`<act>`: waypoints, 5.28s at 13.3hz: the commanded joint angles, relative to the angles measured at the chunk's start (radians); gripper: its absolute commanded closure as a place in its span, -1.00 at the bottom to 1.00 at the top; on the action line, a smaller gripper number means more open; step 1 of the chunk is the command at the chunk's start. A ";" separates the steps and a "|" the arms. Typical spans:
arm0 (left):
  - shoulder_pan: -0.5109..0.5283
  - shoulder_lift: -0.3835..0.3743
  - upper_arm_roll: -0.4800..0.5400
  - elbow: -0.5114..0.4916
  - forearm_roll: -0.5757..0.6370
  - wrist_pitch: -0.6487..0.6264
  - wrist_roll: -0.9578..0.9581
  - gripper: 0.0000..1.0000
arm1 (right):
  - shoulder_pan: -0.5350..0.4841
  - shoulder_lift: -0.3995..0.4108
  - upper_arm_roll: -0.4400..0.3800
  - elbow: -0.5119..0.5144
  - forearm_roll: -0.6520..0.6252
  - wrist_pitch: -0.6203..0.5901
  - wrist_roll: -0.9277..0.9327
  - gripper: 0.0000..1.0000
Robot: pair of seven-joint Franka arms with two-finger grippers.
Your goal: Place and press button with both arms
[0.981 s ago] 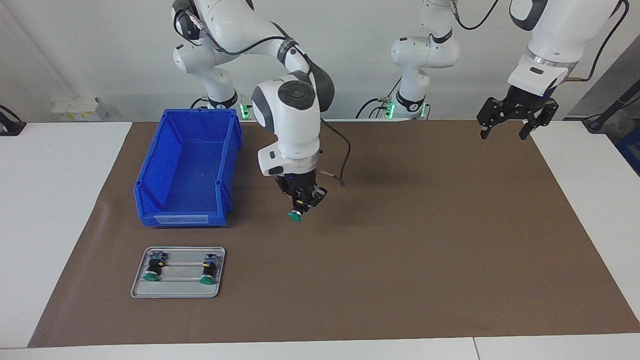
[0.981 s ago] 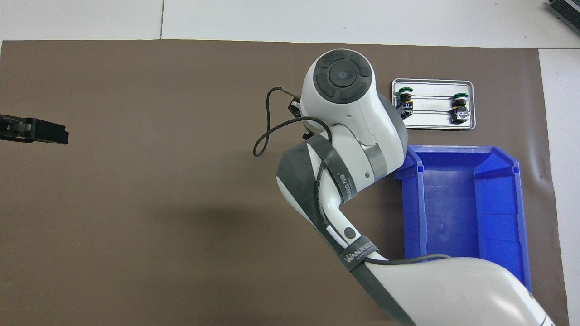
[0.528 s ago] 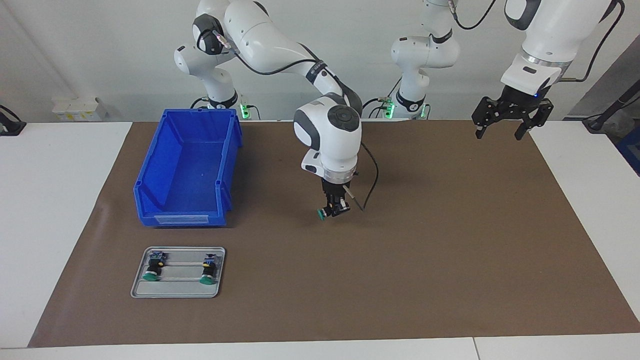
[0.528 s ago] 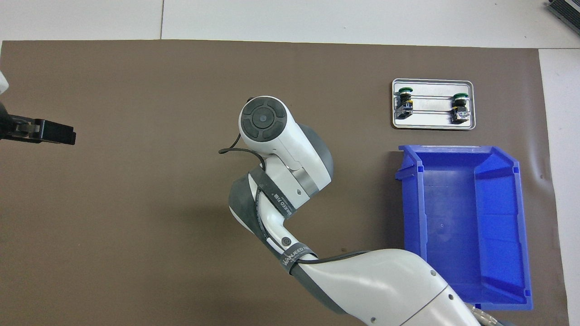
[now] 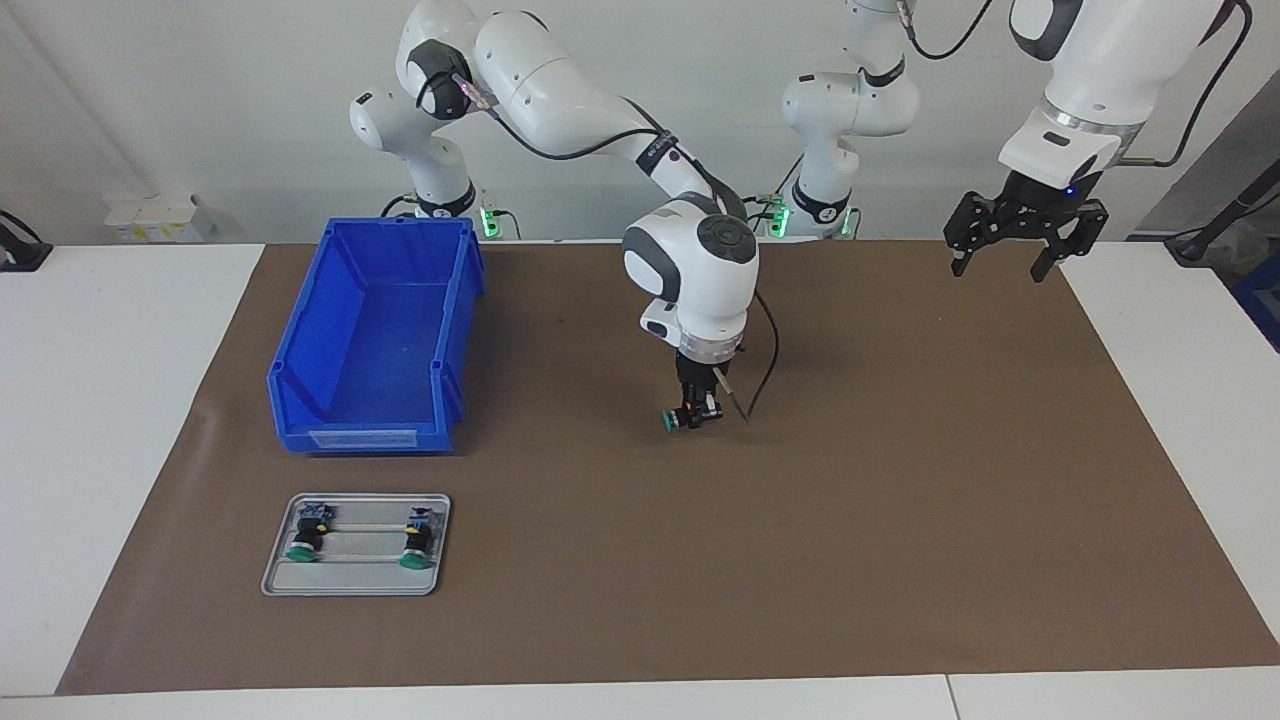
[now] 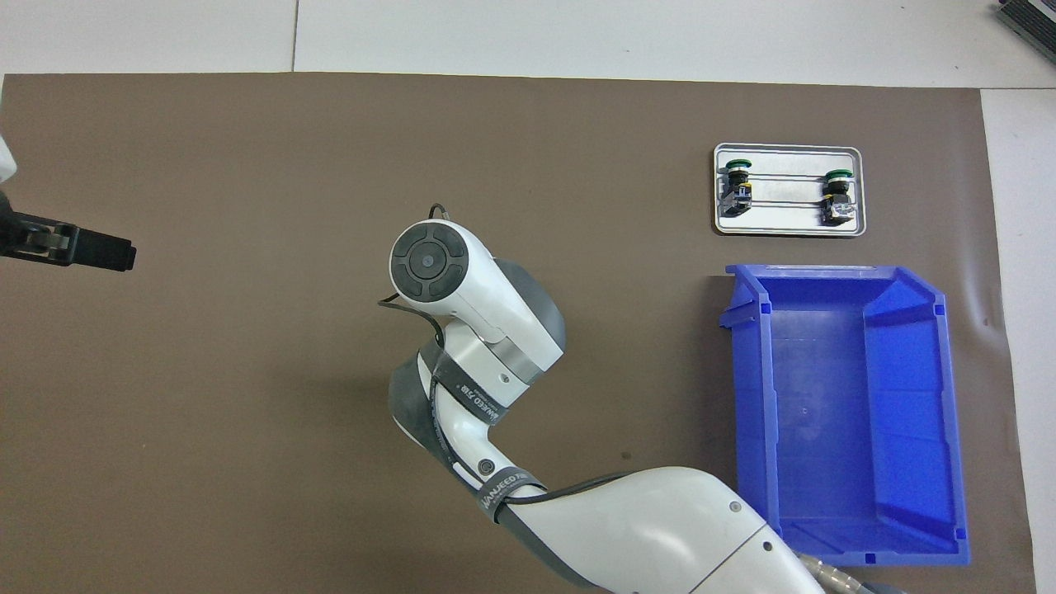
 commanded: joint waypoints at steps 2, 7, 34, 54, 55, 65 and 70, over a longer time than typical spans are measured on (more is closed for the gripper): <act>0.005 -0.045 0.004 -0.061 -0.009 0.055 0.051 -1.00 | -0.002 -0.025 -0.001 -0.064 -0.021 0.021 0.039 1.00; -0.001 -0.051 0.004 -0.081 -0.010 0.094 0.149 -1.00 | 0.000 -0.041 -0.001 -0.107 -0.024 0.055 0.114 -0.36; -0.434 0.179 -0.007 -0.245 -0.202 0.511 0.539 -0.70 | -0.672 -0.667 -0.002 -0.213 0.074 -0.354 -1.760 -0.99; -0.523 0.488 -0.045 -0.092 -0.225 0.566 0.624 -0.73 | -0.591 -0.749 -0.116 -0.333 0.088 -0.396 -2.029 -0.99; -0.526 0.489 -0.045 -0.101 -0.223 0.574 0.624 -0.72 | -0.595 -0.733 -0.114 -0.305 0.088 -0.408 -2.027 -0.99; -0.526 0.511 -0.045 -0.162 -0.222 0.718 0.626 -0.74 | -0.625 -0.749 -0.064 -0.329 0.086 -0.416 -1.996 -0.99; -0.551 0.571 -0.039 -0.150 -0.223 0.738 0.620 -0.73 | -0.618 -0.744 -0.059 -0.306 0.064 -0.482 -2.059 -0.99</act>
